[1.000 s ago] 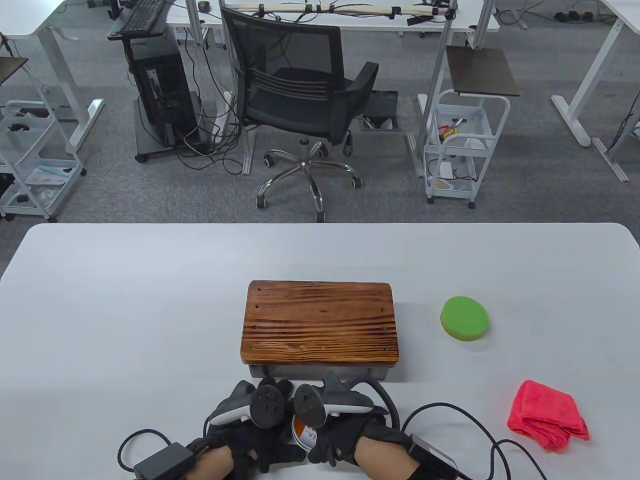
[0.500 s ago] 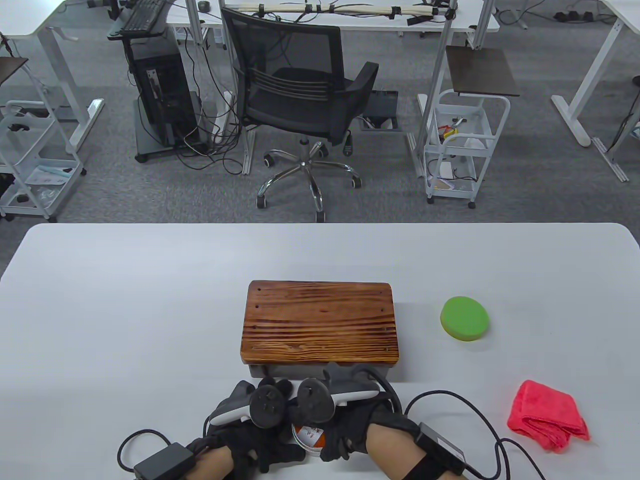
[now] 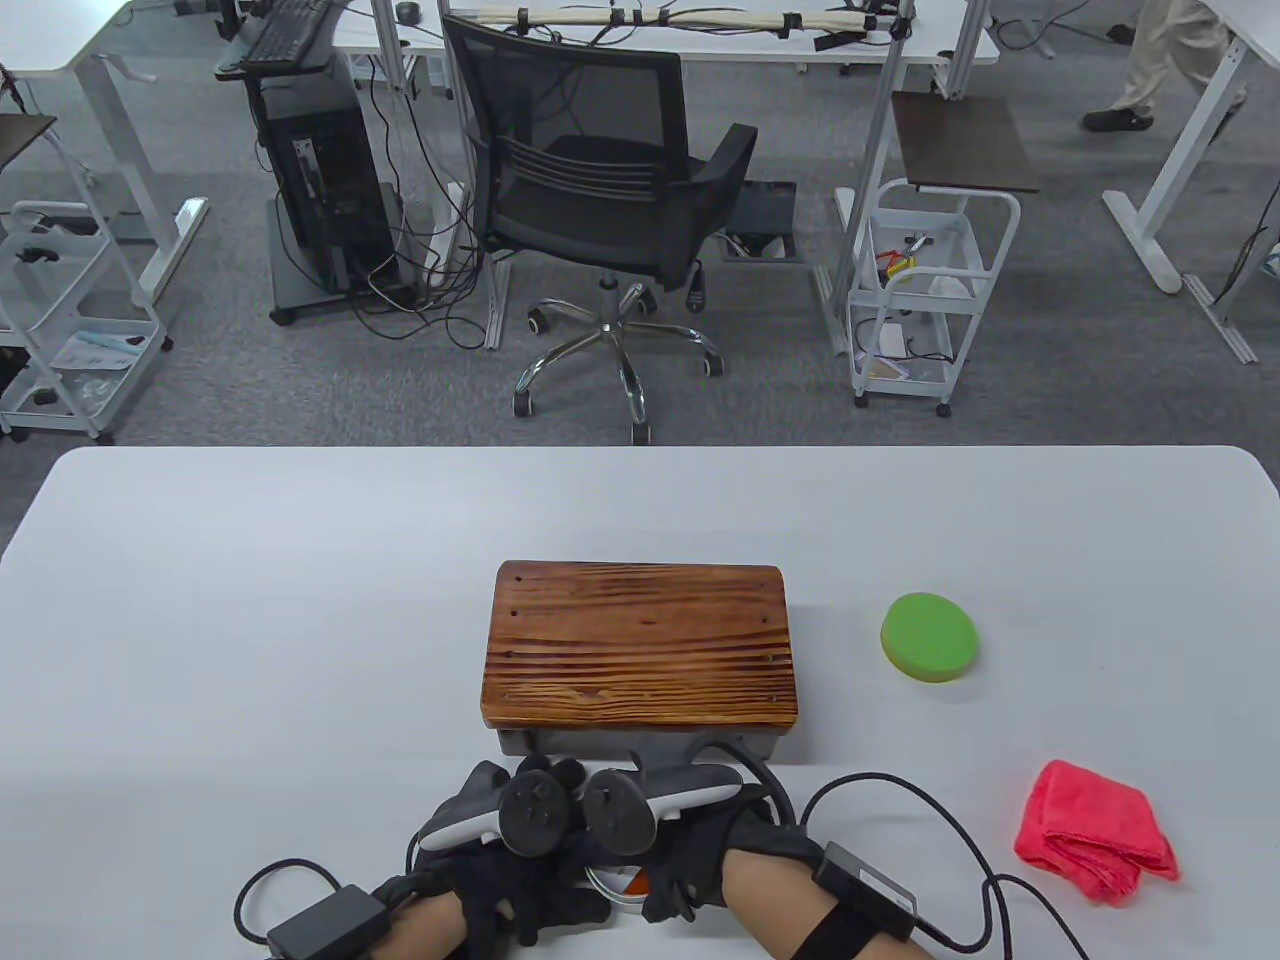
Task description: Dip and apply wood wax on stool
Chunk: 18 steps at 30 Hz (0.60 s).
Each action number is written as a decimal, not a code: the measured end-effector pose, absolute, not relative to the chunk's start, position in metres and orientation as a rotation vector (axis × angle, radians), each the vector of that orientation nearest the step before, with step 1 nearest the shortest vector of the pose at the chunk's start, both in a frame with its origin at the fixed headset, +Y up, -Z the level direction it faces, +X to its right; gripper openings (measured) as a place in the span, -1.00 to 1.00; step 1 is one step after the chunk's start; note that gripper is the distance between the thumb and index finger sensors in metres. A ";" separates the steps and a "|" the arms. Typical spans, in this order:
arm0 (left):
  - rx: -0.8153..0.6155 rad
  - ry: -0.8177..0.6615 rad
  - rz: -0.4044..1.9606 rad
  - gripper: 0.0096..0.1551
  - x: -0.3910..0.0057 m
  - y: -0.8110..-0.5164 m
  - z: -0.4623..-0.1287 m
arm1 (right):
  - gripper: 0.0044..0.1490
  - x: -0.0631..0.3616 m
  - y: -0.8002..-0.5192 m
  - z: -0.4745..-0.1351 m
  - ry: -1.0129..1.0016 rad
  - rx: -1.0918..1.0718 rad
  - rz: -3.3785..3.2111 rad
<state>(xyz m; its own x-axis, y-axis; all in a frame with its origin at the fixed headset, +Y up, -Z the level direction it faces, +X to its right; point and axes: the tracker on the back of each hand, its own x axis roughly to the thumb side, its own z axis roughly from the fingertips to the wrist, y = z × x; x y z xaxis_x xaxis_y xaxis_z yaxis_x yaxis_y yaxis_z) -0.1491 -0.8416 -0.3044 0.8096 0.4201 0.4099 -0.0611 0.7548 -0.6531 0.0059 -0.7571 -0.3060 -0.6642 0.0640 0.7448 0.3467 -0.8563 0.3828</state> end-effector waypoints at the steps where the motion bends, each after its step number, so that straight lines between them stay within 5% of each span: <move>1: -0.670 -0.575 0.279 0.09 -0.149 -0.842 -0.304 | -0.18 0.006 -0.757 -0.305 -0.760 -1.184 -2.630; 13: -0.669 -0.574 0.275 0.09 -0.149 -0.842 -0.304 | -0.10 0.007 -0.760 -0.288 -0.593 -0.830 -2.830; 18: -0.670 -0.574 0.275 0.09 -0.149 -0.842 -0.304 | -0.10 0.016 -0.747 -0.301 -0.761 -1.147 -2.783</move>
